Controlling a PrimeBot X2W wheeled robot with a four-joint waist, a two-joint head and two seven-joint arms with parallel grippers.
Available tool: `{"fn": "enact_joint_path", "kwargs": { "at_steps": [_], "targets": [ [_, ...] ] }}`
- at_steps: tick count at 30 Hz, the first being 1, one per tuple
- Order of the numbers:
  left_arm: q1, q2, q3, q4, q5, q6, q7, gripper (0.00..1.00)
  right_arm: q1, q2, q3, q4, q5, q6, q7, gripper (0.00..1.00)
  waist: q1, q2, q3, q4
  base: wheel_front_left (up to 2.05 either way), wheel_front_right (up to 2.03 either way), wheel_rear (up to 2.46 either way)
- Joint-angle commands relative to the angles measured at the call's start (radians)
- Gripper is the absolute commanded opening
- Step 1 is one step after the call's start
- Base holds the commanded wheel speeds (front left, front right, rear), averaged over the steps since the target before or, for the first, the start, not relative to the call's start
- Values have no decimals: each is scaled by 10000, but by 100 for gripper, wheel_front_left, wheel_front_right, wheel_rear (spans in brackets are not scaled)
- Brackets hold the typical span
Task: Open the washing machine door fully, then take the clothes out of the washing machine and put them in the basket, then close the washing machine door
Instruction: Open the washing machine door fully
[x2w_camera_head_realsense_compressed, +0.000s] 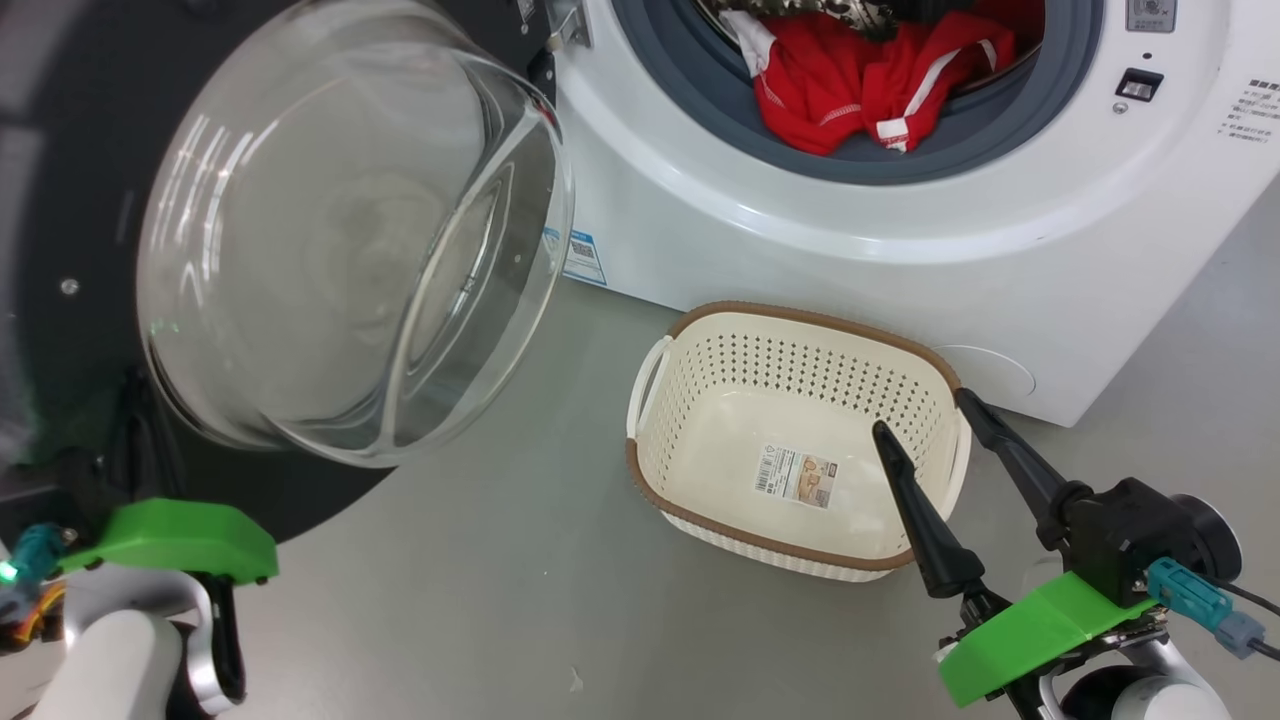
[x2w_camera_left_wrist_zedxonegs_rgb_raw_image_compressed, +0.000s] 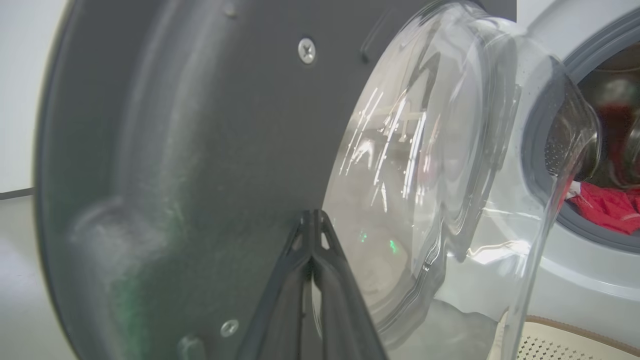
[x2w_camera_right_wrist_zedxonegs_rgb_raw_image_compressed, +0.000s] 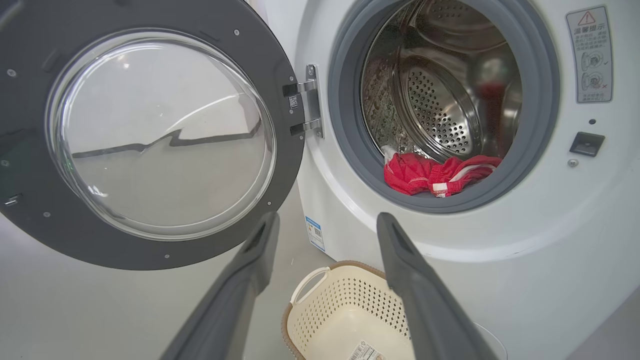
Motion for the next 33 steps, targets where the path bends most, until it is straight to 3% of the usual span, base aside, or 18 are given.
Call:
{"fn": "enact_joint_path", "kwargs": {
  "at_steps": [1, 12, 21, 33],
  "targets": [
    [-492, 422, 754, 87, 105, -89, -44, 0, -393, 22, 243, -375, -130, 63, 115, 100, 0, 0, 57, 8, 0, 0, 0],
    [-867, 272, 1620, 747, 537, -587, -46, 0, -526, 22, 294, -494, -252, 63, 300, 100, 0, 0, 244, -60, 0, 0, 0],
    [-1561, 226, 2178, 1750, 954, -1237, -46, 0, -561, 22, 293, -549, -274, 63, 353, 100, 0, 0, 361, -124, 0, 0, 0],
    [-1815, -66, 3105, 2194, 1580, -1681, -47, 0, -656, 22, 264, -580, -321, 63, 405, 100, 0, 0, 497, -232, 0, 0, 0]
  ]
}}
